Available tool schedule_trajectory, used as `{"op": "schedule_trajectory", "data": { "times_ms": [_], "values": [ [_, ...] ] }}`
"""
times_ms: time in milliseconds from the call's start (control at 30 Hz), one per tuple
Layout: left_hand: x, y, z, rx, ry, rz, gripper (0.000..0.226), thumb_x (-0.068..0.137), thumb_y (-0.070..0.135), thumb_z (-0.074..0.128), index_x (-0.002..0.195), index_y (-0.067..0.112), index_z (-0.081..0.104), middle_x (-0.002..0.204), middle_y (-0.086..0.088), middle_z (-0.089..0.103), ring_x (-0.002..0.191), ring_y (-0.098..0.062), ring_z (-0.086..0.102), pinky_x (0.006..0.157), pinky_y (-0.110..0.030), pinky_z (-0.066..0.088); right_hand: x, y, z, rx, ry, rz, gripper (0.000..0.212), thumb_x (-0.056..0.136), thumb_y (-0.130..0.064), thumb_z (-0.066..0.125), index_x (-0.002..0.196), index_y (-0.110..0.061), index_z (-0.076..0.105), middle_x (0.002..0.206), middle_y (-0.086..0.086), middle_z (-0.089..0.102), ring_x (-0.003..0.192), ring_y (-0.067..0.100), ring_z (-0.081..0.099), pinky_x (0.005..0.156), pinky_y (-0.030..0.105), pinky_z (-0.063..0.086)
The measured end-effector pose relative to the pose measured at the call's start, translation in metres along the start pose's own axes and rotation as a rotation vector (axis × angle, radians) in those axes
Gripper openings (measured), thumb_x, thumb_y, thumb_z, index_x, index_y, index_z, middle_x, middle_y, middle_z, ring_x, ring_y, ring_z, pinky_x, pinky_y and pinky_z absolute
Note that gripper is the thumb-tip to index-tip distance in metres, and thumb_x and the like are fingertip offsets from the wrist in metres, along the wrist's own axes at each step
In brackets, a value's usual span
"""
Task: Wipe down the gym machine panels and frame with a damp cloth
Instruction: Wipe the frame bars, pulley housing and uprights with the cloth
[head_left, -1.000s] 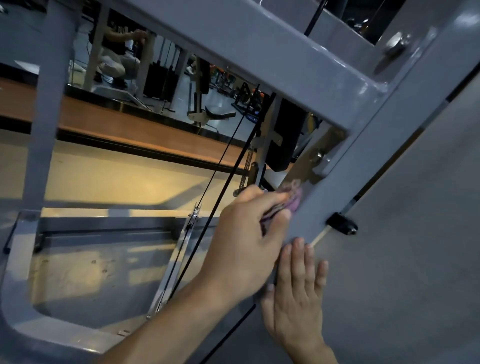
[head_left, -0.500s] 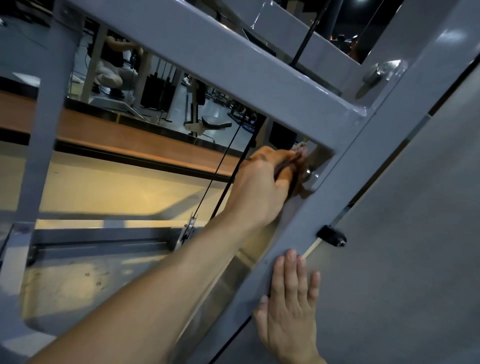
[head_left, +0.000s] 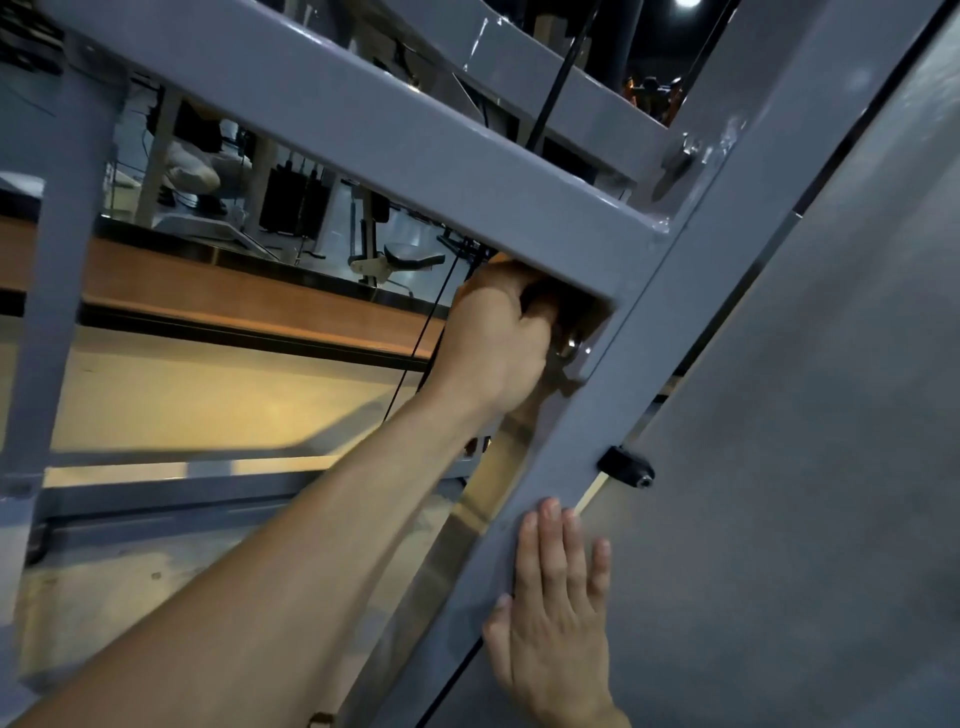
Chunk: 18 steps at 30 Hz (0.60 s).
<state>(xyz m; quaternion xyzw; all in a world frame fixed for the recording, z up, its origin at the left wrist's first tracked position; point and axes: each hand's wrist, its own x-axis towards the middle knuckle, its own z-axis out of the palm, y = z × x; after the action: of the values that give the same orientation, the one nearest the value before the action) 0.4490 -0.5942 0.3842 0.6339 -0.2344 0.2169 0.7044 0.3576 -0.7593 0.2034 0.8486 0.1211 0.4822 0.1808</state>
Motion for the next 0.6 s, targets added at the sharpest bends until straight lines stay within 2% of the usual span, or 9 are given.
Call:
{"op": "schedule_trajectory", "data": {
  "times_ms": [100,200,267,367,433,533,600],
  "values": [
    [-0.017,-0.006,-0.004,-0.074,-0.042,0.087,0.030,0.102,0.003,0.059,0.125,0.014,0.073,0.121,0.003,0.074,0.114,-0.007,0.067,0.106,-0.029,0.052,0.000,-0.001,0.000,0.003,0.003,-0.009,0.067,0.101,-0.028,0.014,0.162,-0.003,0.005,0.171,0.013,0.001,0.158,0.029,0.004,0.127,0.050,0.004],
    [-0.029,-0.011,-0.007,-0.097,-0.032,0.114,0.032,0.102,0.001,0.058,0.127,0.014,0.072,0.118,0.003,0.070,0.107,0.000,0.066,0.094,-0.017,0.053,0.001,0.000,0.001,0.000,-0.001,0.002,0.068,0.100,-0.029,0.015,0.163,-0.003,0.006,0.171,0.012,0.002,0.158,0.029,0.004,0.127,0.050,0.005],
    [-0.036,-0.008,-0.007,-0.066,0.015,0.157,0.030,0.101,0.001,0.061,0.123,0.015,0.074,0.113,0.005,0.069,0.103,-0.001,0.066,0.090,-0.017,0.053,0.000,-0.001,0.001,0.001,0.000,0.006,0.068,0.100,-0.028,0.015,0.163,-0.004,0.006,0.171,0.012,0.002,0.158,0.028,0.005,0.127,0.050,0.005],
    [-0.042,0.000,-0.007,0.039,0.095,0.282,0.032,0.096,-0.004,0.065,0.119,0.015,0.077,0.112,0.007,0.068,0.107,-0.001,0.065,0.094,-0.015,0.049,0.001,-0.001,0.000,-0.008,0.010,-0.009,0.074,0.095,-0.024,0.026,0.163,-0.004,0.006,0.171,0.012,0.002,0.158,0.028,0.005,0.126,0.050,0.005],
    [-0.047,0.007,-0.012,0.134,0.107,0.391,0.031,0.095,-0.004,0.065,0.120,0.010,0.076,0.111,0.007,0.066,0.105,-0.002,0.063,0.093,-0.012,0.047,0.000,-0.002,0.000,-0.023,0.010,-0.022,0.084,0.087,-0.024,0.035,0.162,-0.003,0.005,0.171,0.012,0.002,0.158,0.029,0.004,0.126,0.050,0.006],
    [-0.058,0.008,-0.021,0.237,0.070,0.551,0.029,0.097,-0.003,0.067,0.123,0.006,0.074,0.113,0.000,0.068,0.107,-0.010,0.065,0.093,-0.018,0.051,0.000,-0.002,0.000,-0.032,0.008,-0.016,0.093,0.079,-0.026,0.041,0.162,-0.003,0.006,0.171,0.012,0.001,0.158,0.028,0.003,0.127,0.050,0.004],
    [-0.060,0.002,-0.023,0.251,0.080,0.512,0.030,0.097,-0.003,0.068,0.124,0.008,0.074,0.115,0.001,0.069,0.109,-0.010,0.065,0.094,-0.016,0.049,0.001,-0.003,-0.001,-0.027,-0.001,-0.011,0.095,0.078,-0.026,0.042,0.162,-0.004,0.005,0.171,0.012,0.000,0.158,0.028,0.002,0.127,0.050,0.003]
  ]
}}
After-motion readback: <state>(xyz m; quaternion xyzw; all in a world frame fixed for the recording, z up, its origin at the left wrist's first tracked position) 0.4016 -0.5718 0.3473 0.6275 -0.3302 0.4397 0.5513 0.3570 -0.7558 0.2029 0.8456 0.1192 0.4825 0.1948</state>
